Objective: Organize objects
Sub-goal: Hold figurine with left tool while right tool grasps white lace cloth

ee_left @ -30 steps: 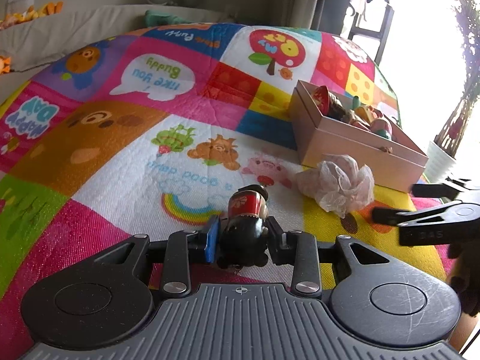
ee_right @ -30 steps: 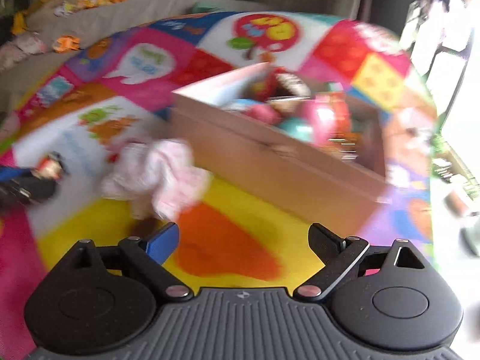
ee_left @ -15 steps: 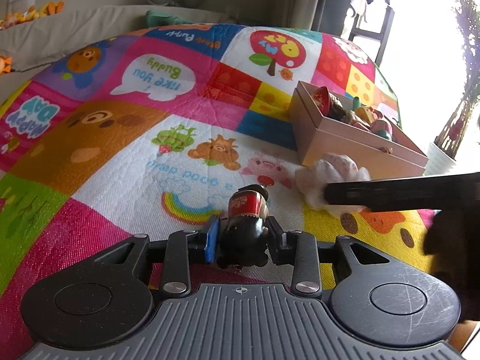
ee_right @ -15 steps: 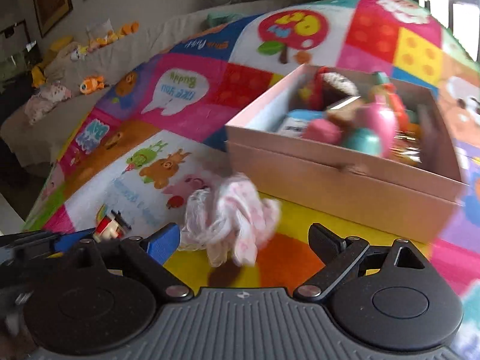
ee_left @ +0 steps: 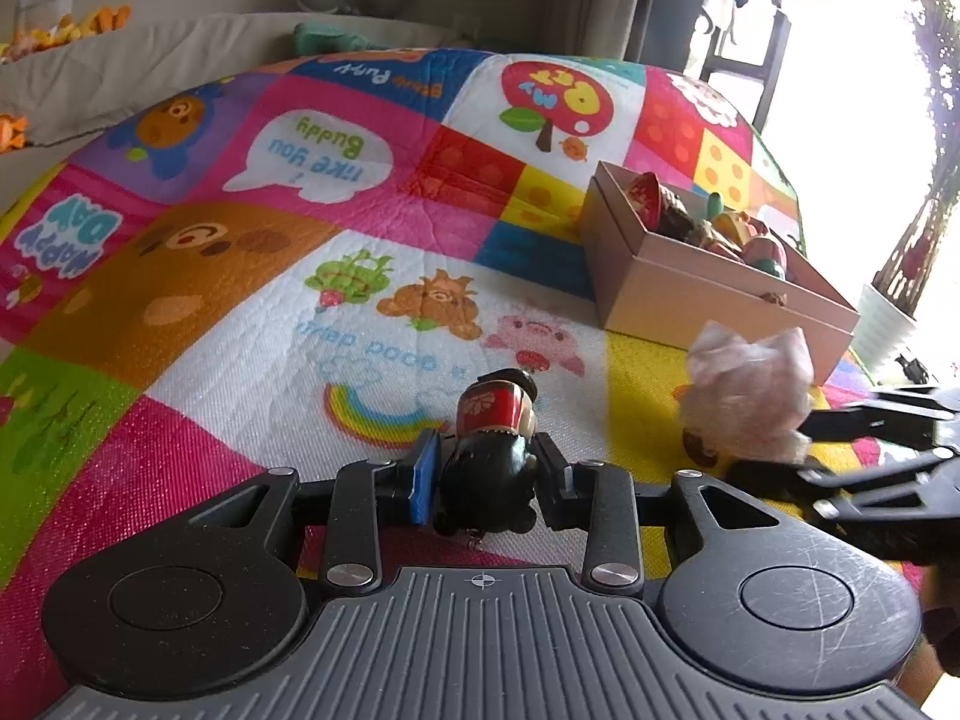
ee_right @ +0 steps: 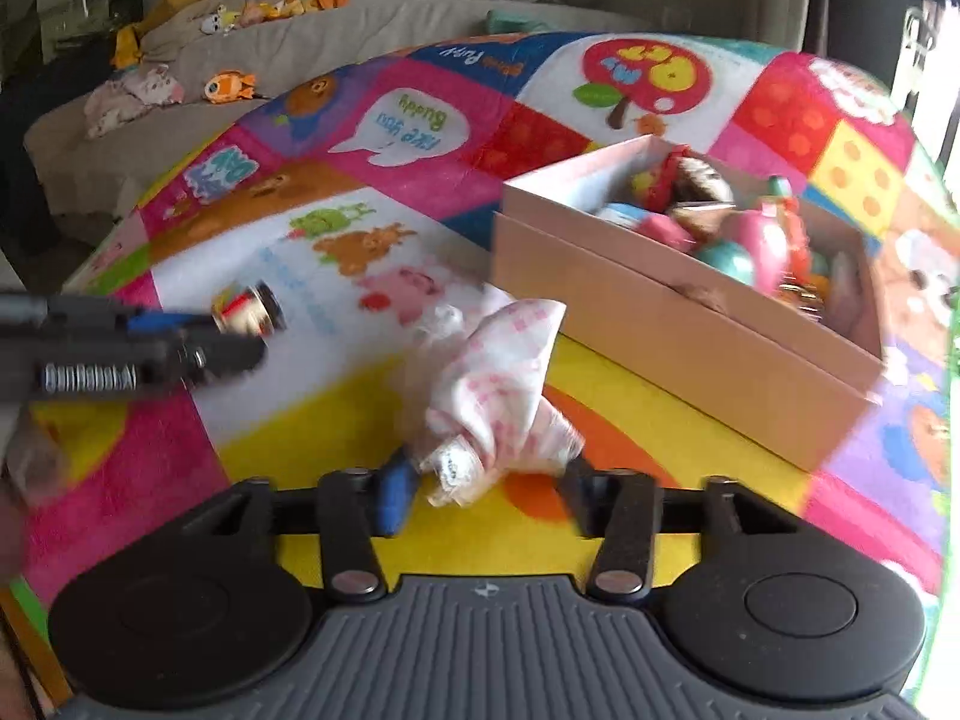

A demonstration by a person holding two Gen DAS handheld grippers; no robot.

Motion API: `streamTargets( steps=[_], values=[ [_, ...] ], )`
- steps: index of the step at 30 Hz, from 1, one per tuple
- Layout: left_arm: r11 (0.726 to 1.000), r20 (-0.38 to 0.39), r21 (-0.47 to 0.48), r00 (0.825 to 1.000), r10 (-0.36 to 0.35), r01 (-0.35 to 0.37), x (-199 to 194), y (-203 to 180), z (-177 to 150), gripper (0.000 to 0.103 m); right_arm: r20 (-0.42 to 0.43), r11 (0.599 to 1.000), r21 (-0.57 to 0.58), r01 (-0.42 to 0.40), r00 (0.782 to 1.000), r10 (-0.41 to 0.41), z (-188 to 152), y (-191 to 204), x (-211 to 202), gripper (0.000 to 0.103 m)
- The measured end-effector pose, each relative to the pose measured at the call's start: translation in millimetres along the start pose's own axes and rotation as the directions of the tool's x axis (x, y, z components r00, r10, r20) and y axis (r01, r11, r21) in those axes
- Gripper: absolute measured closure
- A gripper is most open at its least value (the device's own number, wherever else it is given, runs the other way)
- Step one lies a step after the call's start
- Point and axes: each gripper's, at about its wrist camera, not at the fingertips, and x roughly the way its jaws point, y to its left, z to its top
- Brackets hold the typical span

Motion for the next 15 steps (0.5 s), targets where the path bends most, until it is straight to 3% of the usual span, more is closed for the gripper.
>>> streamTargets(
  steps=[4,10,12,15],
  values=[
    [1.000,0.000,0.001,1.000,-0.001,0.001,0.1,-0.1,0.0,0.066,0.022,0.995,0.019,0.099,0.995,-0.099,-16.8,-20.0,-10.2,0.021],
    [1.000,0.001,0.000,1.000,-0.001,0.001,-0.1,0.2,-0.1,0.066,0.021,0.973,0.095,0.209,0.977,-0.212,-26.5,-49.4,-16.9,0.017],
    [1.000,0.001,0.000,1.000,-0.001,0.001,-0.1,0.4,0.0,0.066,0.024,0.970,0.116,0.214,0.976,-0.218,-27.6,-54.8,-19.8,0.016],
    [1.000,0.001,0.002,1.000,-0.001,0.001,-0.3,0.3,-0.1,0.066,0.035,0.973,0.179,0.148,0.987,-0.157,-25.5,-59.3,-26.7,0.016]
  ],
)
